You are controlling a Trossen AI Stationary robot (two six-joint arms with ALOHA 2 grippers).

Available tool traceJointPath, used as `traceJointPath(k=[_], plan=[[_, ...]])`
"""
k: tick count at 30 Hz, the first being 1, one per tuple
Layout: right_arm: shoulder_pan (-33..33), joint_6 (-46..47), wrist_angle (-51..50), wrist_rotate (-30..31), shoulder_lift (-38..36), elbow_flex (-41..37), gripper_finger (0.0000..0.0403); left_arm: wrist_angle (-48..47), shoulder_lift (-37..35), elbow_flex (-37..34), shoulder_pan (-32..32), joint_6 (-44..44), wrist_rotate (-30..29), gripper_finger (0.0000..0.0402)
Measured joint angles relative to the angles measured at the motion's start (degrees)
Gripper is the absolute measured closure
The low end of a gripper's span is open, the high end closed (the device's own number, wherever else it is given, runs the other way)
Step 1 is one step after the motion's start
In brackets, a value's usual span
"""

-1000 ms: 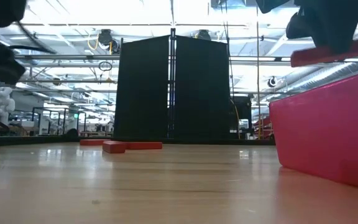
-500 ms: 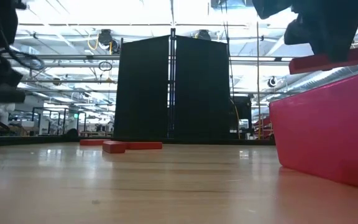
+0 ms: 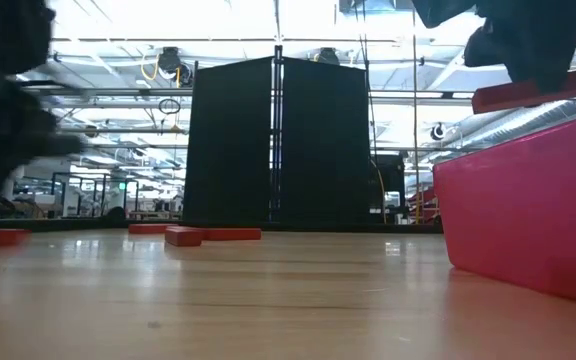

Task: Sort blocks
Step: Put the red block into the red bin

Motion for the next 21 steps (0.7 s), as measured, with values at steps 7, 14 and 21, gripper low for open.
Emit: traceJointPath(k=[7,14,21], plan=[[-0.9,-1.7,0.1,-0.1,0.0,0.0,0.0322,19.5,0.0,0.2,5.4,15.9,-10.8,0.0402],[-0.9,-3.9,1.2,-0.2,0.0,0.0,0.0322,26.9,-0.9,0.0,10.2,38.1,-16.1,0.0401],[0.1,-3.9,8.3,-2.4,0.0,-2.5,0.0322,35.0,-5.7,0.1,14.0,53.2,-19.7,0.0402]])
